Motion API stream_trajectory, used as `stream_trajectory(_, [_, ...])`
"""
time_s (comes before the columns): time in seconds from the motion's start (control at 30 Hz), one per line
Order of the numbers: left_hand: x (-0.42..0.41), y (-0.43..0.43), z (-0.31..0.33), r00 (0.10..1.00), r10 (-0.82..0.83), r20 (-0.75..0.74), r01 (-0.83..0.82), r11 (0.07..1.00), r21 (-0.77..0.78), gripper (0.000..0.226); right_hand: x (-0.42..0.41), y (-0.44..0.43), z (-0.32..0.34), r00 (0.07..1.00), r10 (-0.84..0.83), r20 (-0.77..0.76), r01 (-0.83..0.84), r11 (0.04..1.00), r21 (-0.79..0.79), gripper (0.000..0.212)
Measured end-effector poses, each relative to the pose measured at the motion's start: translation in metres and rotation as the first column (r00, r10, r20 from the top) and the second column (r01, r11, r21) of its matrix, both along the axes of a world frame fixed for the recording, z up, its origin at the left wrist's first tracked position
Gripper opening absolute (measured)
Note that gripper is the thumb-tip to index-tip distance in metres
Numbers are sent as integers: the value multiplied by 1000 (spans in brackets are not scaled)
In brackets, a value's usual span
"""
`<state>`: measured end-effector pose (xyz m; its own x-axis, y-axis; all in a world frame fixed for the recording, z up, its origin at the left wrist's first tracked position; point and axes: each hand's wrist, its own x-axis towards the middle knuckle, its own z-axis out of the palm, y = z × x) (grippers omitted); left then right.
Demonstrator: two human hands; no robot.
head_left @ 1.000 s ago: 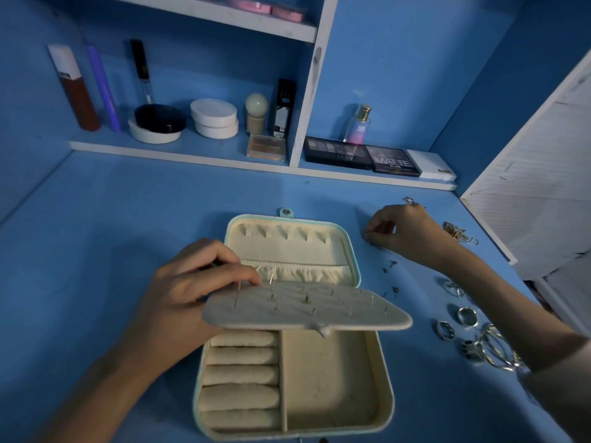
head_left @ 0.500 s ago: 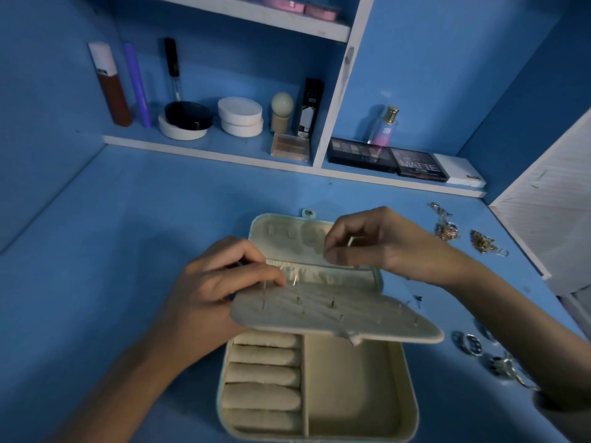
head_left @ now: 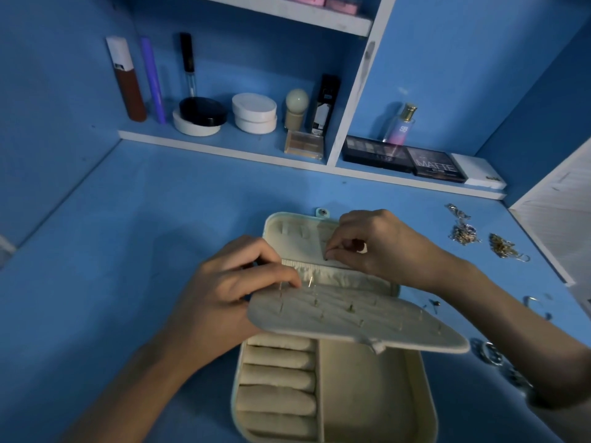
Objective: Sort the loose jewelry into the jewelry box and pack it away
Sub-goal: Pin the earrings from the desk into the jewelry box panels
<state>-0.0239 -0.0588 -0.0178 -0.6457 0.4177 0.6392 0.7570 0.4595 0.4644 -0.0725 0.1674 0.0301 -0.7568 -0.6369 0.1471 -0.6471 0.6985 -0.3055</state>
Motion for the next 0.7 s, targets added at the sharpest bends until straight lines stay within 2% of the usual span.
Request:
stream_trajectory(0.43, [-1,0,1,1000,3,-4,-3,1000,1,17,2,-2,0,988,-60,144,69,996,-57,3])
stream_trajectory(0.5, [0,1,1,1000,7,0,-7,1000,5,18,6,-6,8,950,-81,301,144,970,-195,5])
stream_trajectory(0.57, [0,1,1,1000,9,-6,-9,1000,10,18,12,-10,20,862,-23,506,211,925,-317,8])
stream_trajectory(0.7, [-1,2,0,1000,18,-18,-18,1000,15,19,21,-14,26,753,58,655,213,920,-327,7])
